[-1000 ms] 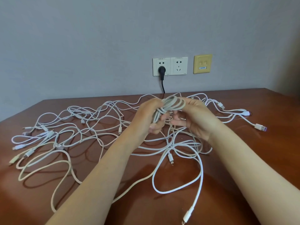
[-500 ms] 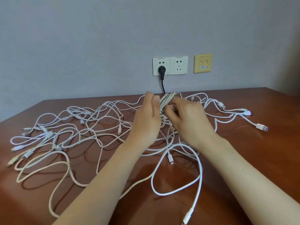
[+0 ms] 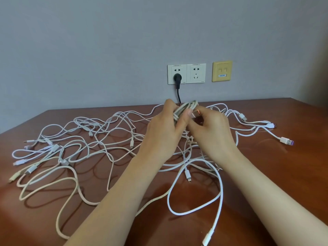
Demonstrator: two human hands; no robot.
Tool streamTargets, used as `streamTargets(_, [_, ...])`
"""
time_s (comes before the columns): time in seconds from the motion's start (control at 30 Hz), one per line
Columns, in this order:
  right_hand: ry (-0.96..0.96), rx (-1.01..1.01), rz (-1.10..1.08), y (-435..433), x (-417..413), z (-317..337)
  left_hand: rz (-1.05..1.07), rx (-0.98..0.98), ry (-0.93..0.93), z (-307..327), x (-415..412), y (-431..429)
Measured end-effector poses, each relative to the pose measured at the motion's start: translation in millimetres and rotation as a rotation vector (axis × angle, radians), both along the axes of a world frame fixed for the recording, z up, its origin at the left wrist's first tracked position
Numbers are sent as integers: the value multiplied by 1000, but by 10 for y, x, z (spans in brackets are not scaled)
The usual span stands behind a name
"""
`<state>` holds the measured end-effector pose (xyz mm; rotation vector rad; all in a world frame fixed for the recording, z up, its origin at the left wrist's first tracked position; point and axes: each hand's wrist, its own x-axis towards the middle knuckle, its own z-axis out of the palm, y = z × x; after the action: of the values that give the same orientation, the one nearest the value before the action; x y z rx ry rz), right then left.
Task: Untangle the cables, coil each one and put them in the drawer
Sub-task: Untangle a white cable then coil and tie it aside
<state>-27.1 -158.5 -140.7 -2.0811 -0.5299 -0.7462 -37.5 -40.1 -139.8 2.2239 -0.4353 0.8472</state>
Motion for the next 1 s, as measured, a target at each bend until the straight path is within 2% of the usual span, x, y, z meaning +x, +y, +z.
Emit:
streamTargets(0.13, [19,37,144,124,-97,7,57,-145,-50,37,26,73])
streamTargets(0.27, [65,267,105,87,-22,-15,51,-170,-27,19,19,11])
streamTargets(0.4, [138,332,103,76,26,-44,8,-196,38,-3,38,-6])
streamTargets(0.47, [164,328,122,106,22,-38,-105,-437,153,-3,62,-15])
streamTargets(0.53, [146,239,83,114,35,-17,-224,-717,295,12,82,-29])
streamTargets(0.63, [142,100,41,104,58,3,-285,-842,390,1,97,-28])
streamTargets(0.7, [164,21,7,77,68,-5,-269,-751,370,-34,118,-25])
streamTargets(0.83, [197,-134,-64,-13,76,-6,-223,-378,300,-97,151,24])
streamTargets(1.0, [261,-231,-41,-66,96,32,-192,-264,261,-137,138,50])
